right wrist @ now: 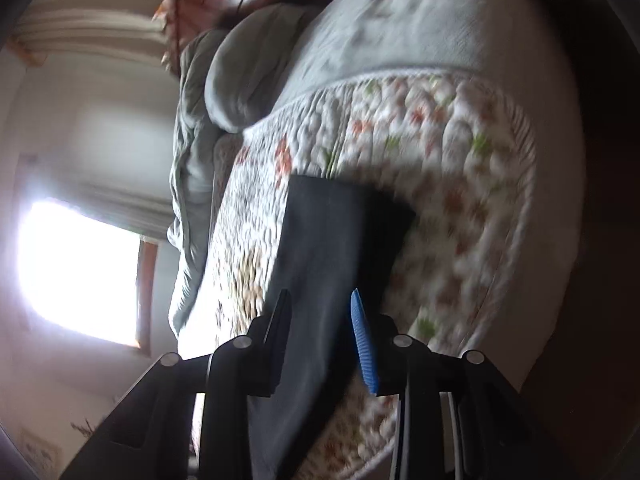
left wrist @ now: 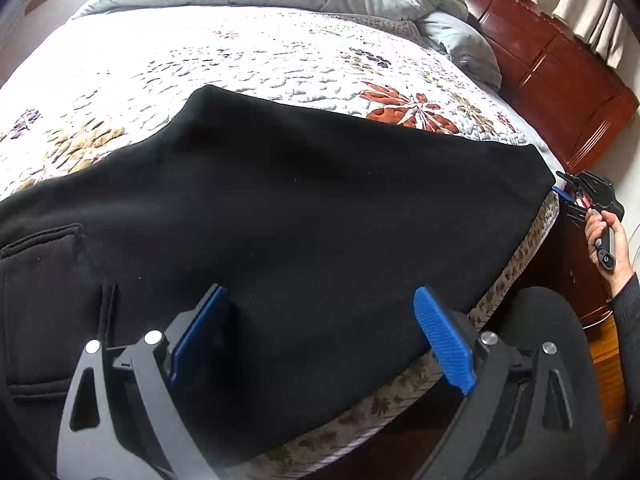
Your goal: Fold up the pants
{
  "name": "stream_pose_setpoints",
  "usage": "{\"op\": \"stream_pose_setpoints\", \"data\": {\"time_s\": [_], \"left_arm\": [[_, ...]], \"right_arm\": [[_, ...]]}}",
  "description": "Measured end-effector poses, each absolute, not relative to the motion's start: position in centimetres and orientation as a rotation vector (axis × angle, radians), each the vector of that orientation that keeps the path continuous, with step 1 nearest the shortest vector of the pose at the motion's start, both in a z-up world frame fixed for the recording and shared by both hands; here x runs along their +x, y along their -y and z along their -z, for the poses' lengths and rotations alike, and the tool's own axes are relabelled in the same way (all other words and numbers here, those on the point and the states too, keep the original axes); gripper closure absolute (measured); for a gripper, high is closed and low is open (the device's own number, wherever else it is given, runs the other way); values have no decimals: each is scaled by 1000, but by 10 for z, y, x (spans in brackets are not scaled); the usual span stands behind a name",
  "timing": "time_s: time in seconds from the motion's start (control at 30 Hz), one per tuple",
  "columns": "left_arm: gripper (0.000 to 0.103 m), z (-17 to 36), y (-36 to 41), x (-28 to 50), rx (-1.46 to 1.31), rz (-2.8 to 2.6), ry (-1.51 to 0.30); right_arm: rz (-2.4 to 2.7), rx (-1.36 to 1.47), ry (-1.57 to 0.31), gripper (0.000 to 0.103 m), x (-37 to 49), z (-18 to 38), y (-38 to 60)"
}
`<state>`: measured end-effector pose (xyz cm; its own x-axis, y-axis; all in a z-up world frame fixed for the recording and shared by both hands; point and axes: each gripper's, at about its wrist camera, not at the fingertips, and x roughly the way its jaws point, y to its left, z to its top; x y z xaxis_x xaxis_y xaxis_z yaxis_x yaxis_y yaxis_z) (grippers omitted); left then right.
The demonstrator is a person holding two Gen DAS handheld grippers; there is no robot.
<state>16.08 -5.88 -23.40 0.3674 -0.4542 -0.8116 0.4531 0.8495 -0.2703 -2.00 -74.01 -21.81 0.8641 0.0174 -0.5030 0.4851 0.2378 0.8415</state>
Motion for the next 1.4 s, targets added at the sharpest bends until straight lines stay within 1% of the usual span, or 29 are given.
{"op": "stream_pose_setpoints", "data": {"time_s": [0.07,0.1,0.13,0.17,0.3,0.37,0.4,0.43,0.47,0.5,0.6,0.67,0.7,0.77,0.8,0.83,0.87,1.0,1.03,1.1,1.27,1.33,1.37,1.4], "left_arm": [[9,235,61,160,11,578,-1043],[9,235,62,160,17,576,-1043],[9,236,62,160,23,573,-1042],[9,236,63,159,27,571,-1041],[9,237,64,161,30,569,-1046],[9,236,64,160,33,568,-1048],[9,236,64,160,33,568,-1048],[9,236,64,161,32,568,-1049],[9,236,64,161,29,566,-1049],[9,236,64,161,27,565,-1049],[9,236,64,161,22,561,-1052],[9,235,63,161,16,561,-1054],[9,236,63,161,11,561,-1055],[9,235,63,161,10,561,-1055],[9,236,63,161,12,561,-1055],[9,236,62,161,14,560,-1054],[9,236,63,160,15,560,-1053],[9,236,63,161,14,560,-1056],[9,236,63,161,14,561,-1057],[9,236,63,161,15,563,-1059],[9,236,62,161,12,562,-1058],[9,236,62,162,10,561,-1058],[9,237,62,162,11,561,-1058],[9,237,62,162,15,561,-1058]], "right_arm": [[329,1292,-457,70,-16,218,744],[318,1291,-462,72,-12,219,746],[314,1295,-469,78,-10,222,747],[323,1293,-474,102,-9,224,747],[375,1321,-453,103,-25,236,755],[320,1338,-441,102,-29,239,758],[303,1339,-436,95,-30,237,757],[300,1330,-441,91,-29,234,757],[305,1315,-448,85,-28,231,756],[301,1314,-451,81,-29,232,755],[298,1317,-462,77,-23,233,754],[290,1324,-467,76,-17,235,754],[286,1327,-470,73,-14,236,755],[282,1339,-474,73,-9,239,757],[279,1348,-468,75,-9,240,757],[284,1344,-464,81,-11,239,756],[290,1340,-456,100,-14,239,756],[283,1340,-444,99,-23,241,754],[267,1340,-438,97,-23,240,754],[268,1357,-431,85,-26,240,755],[323,1373,-423,80,-35,242,762],[330,1384,-433,74,-36,246,764],[327,1390,-437,65,-36,249,765],[314,1392,-433,59,-35,251,766]]}}
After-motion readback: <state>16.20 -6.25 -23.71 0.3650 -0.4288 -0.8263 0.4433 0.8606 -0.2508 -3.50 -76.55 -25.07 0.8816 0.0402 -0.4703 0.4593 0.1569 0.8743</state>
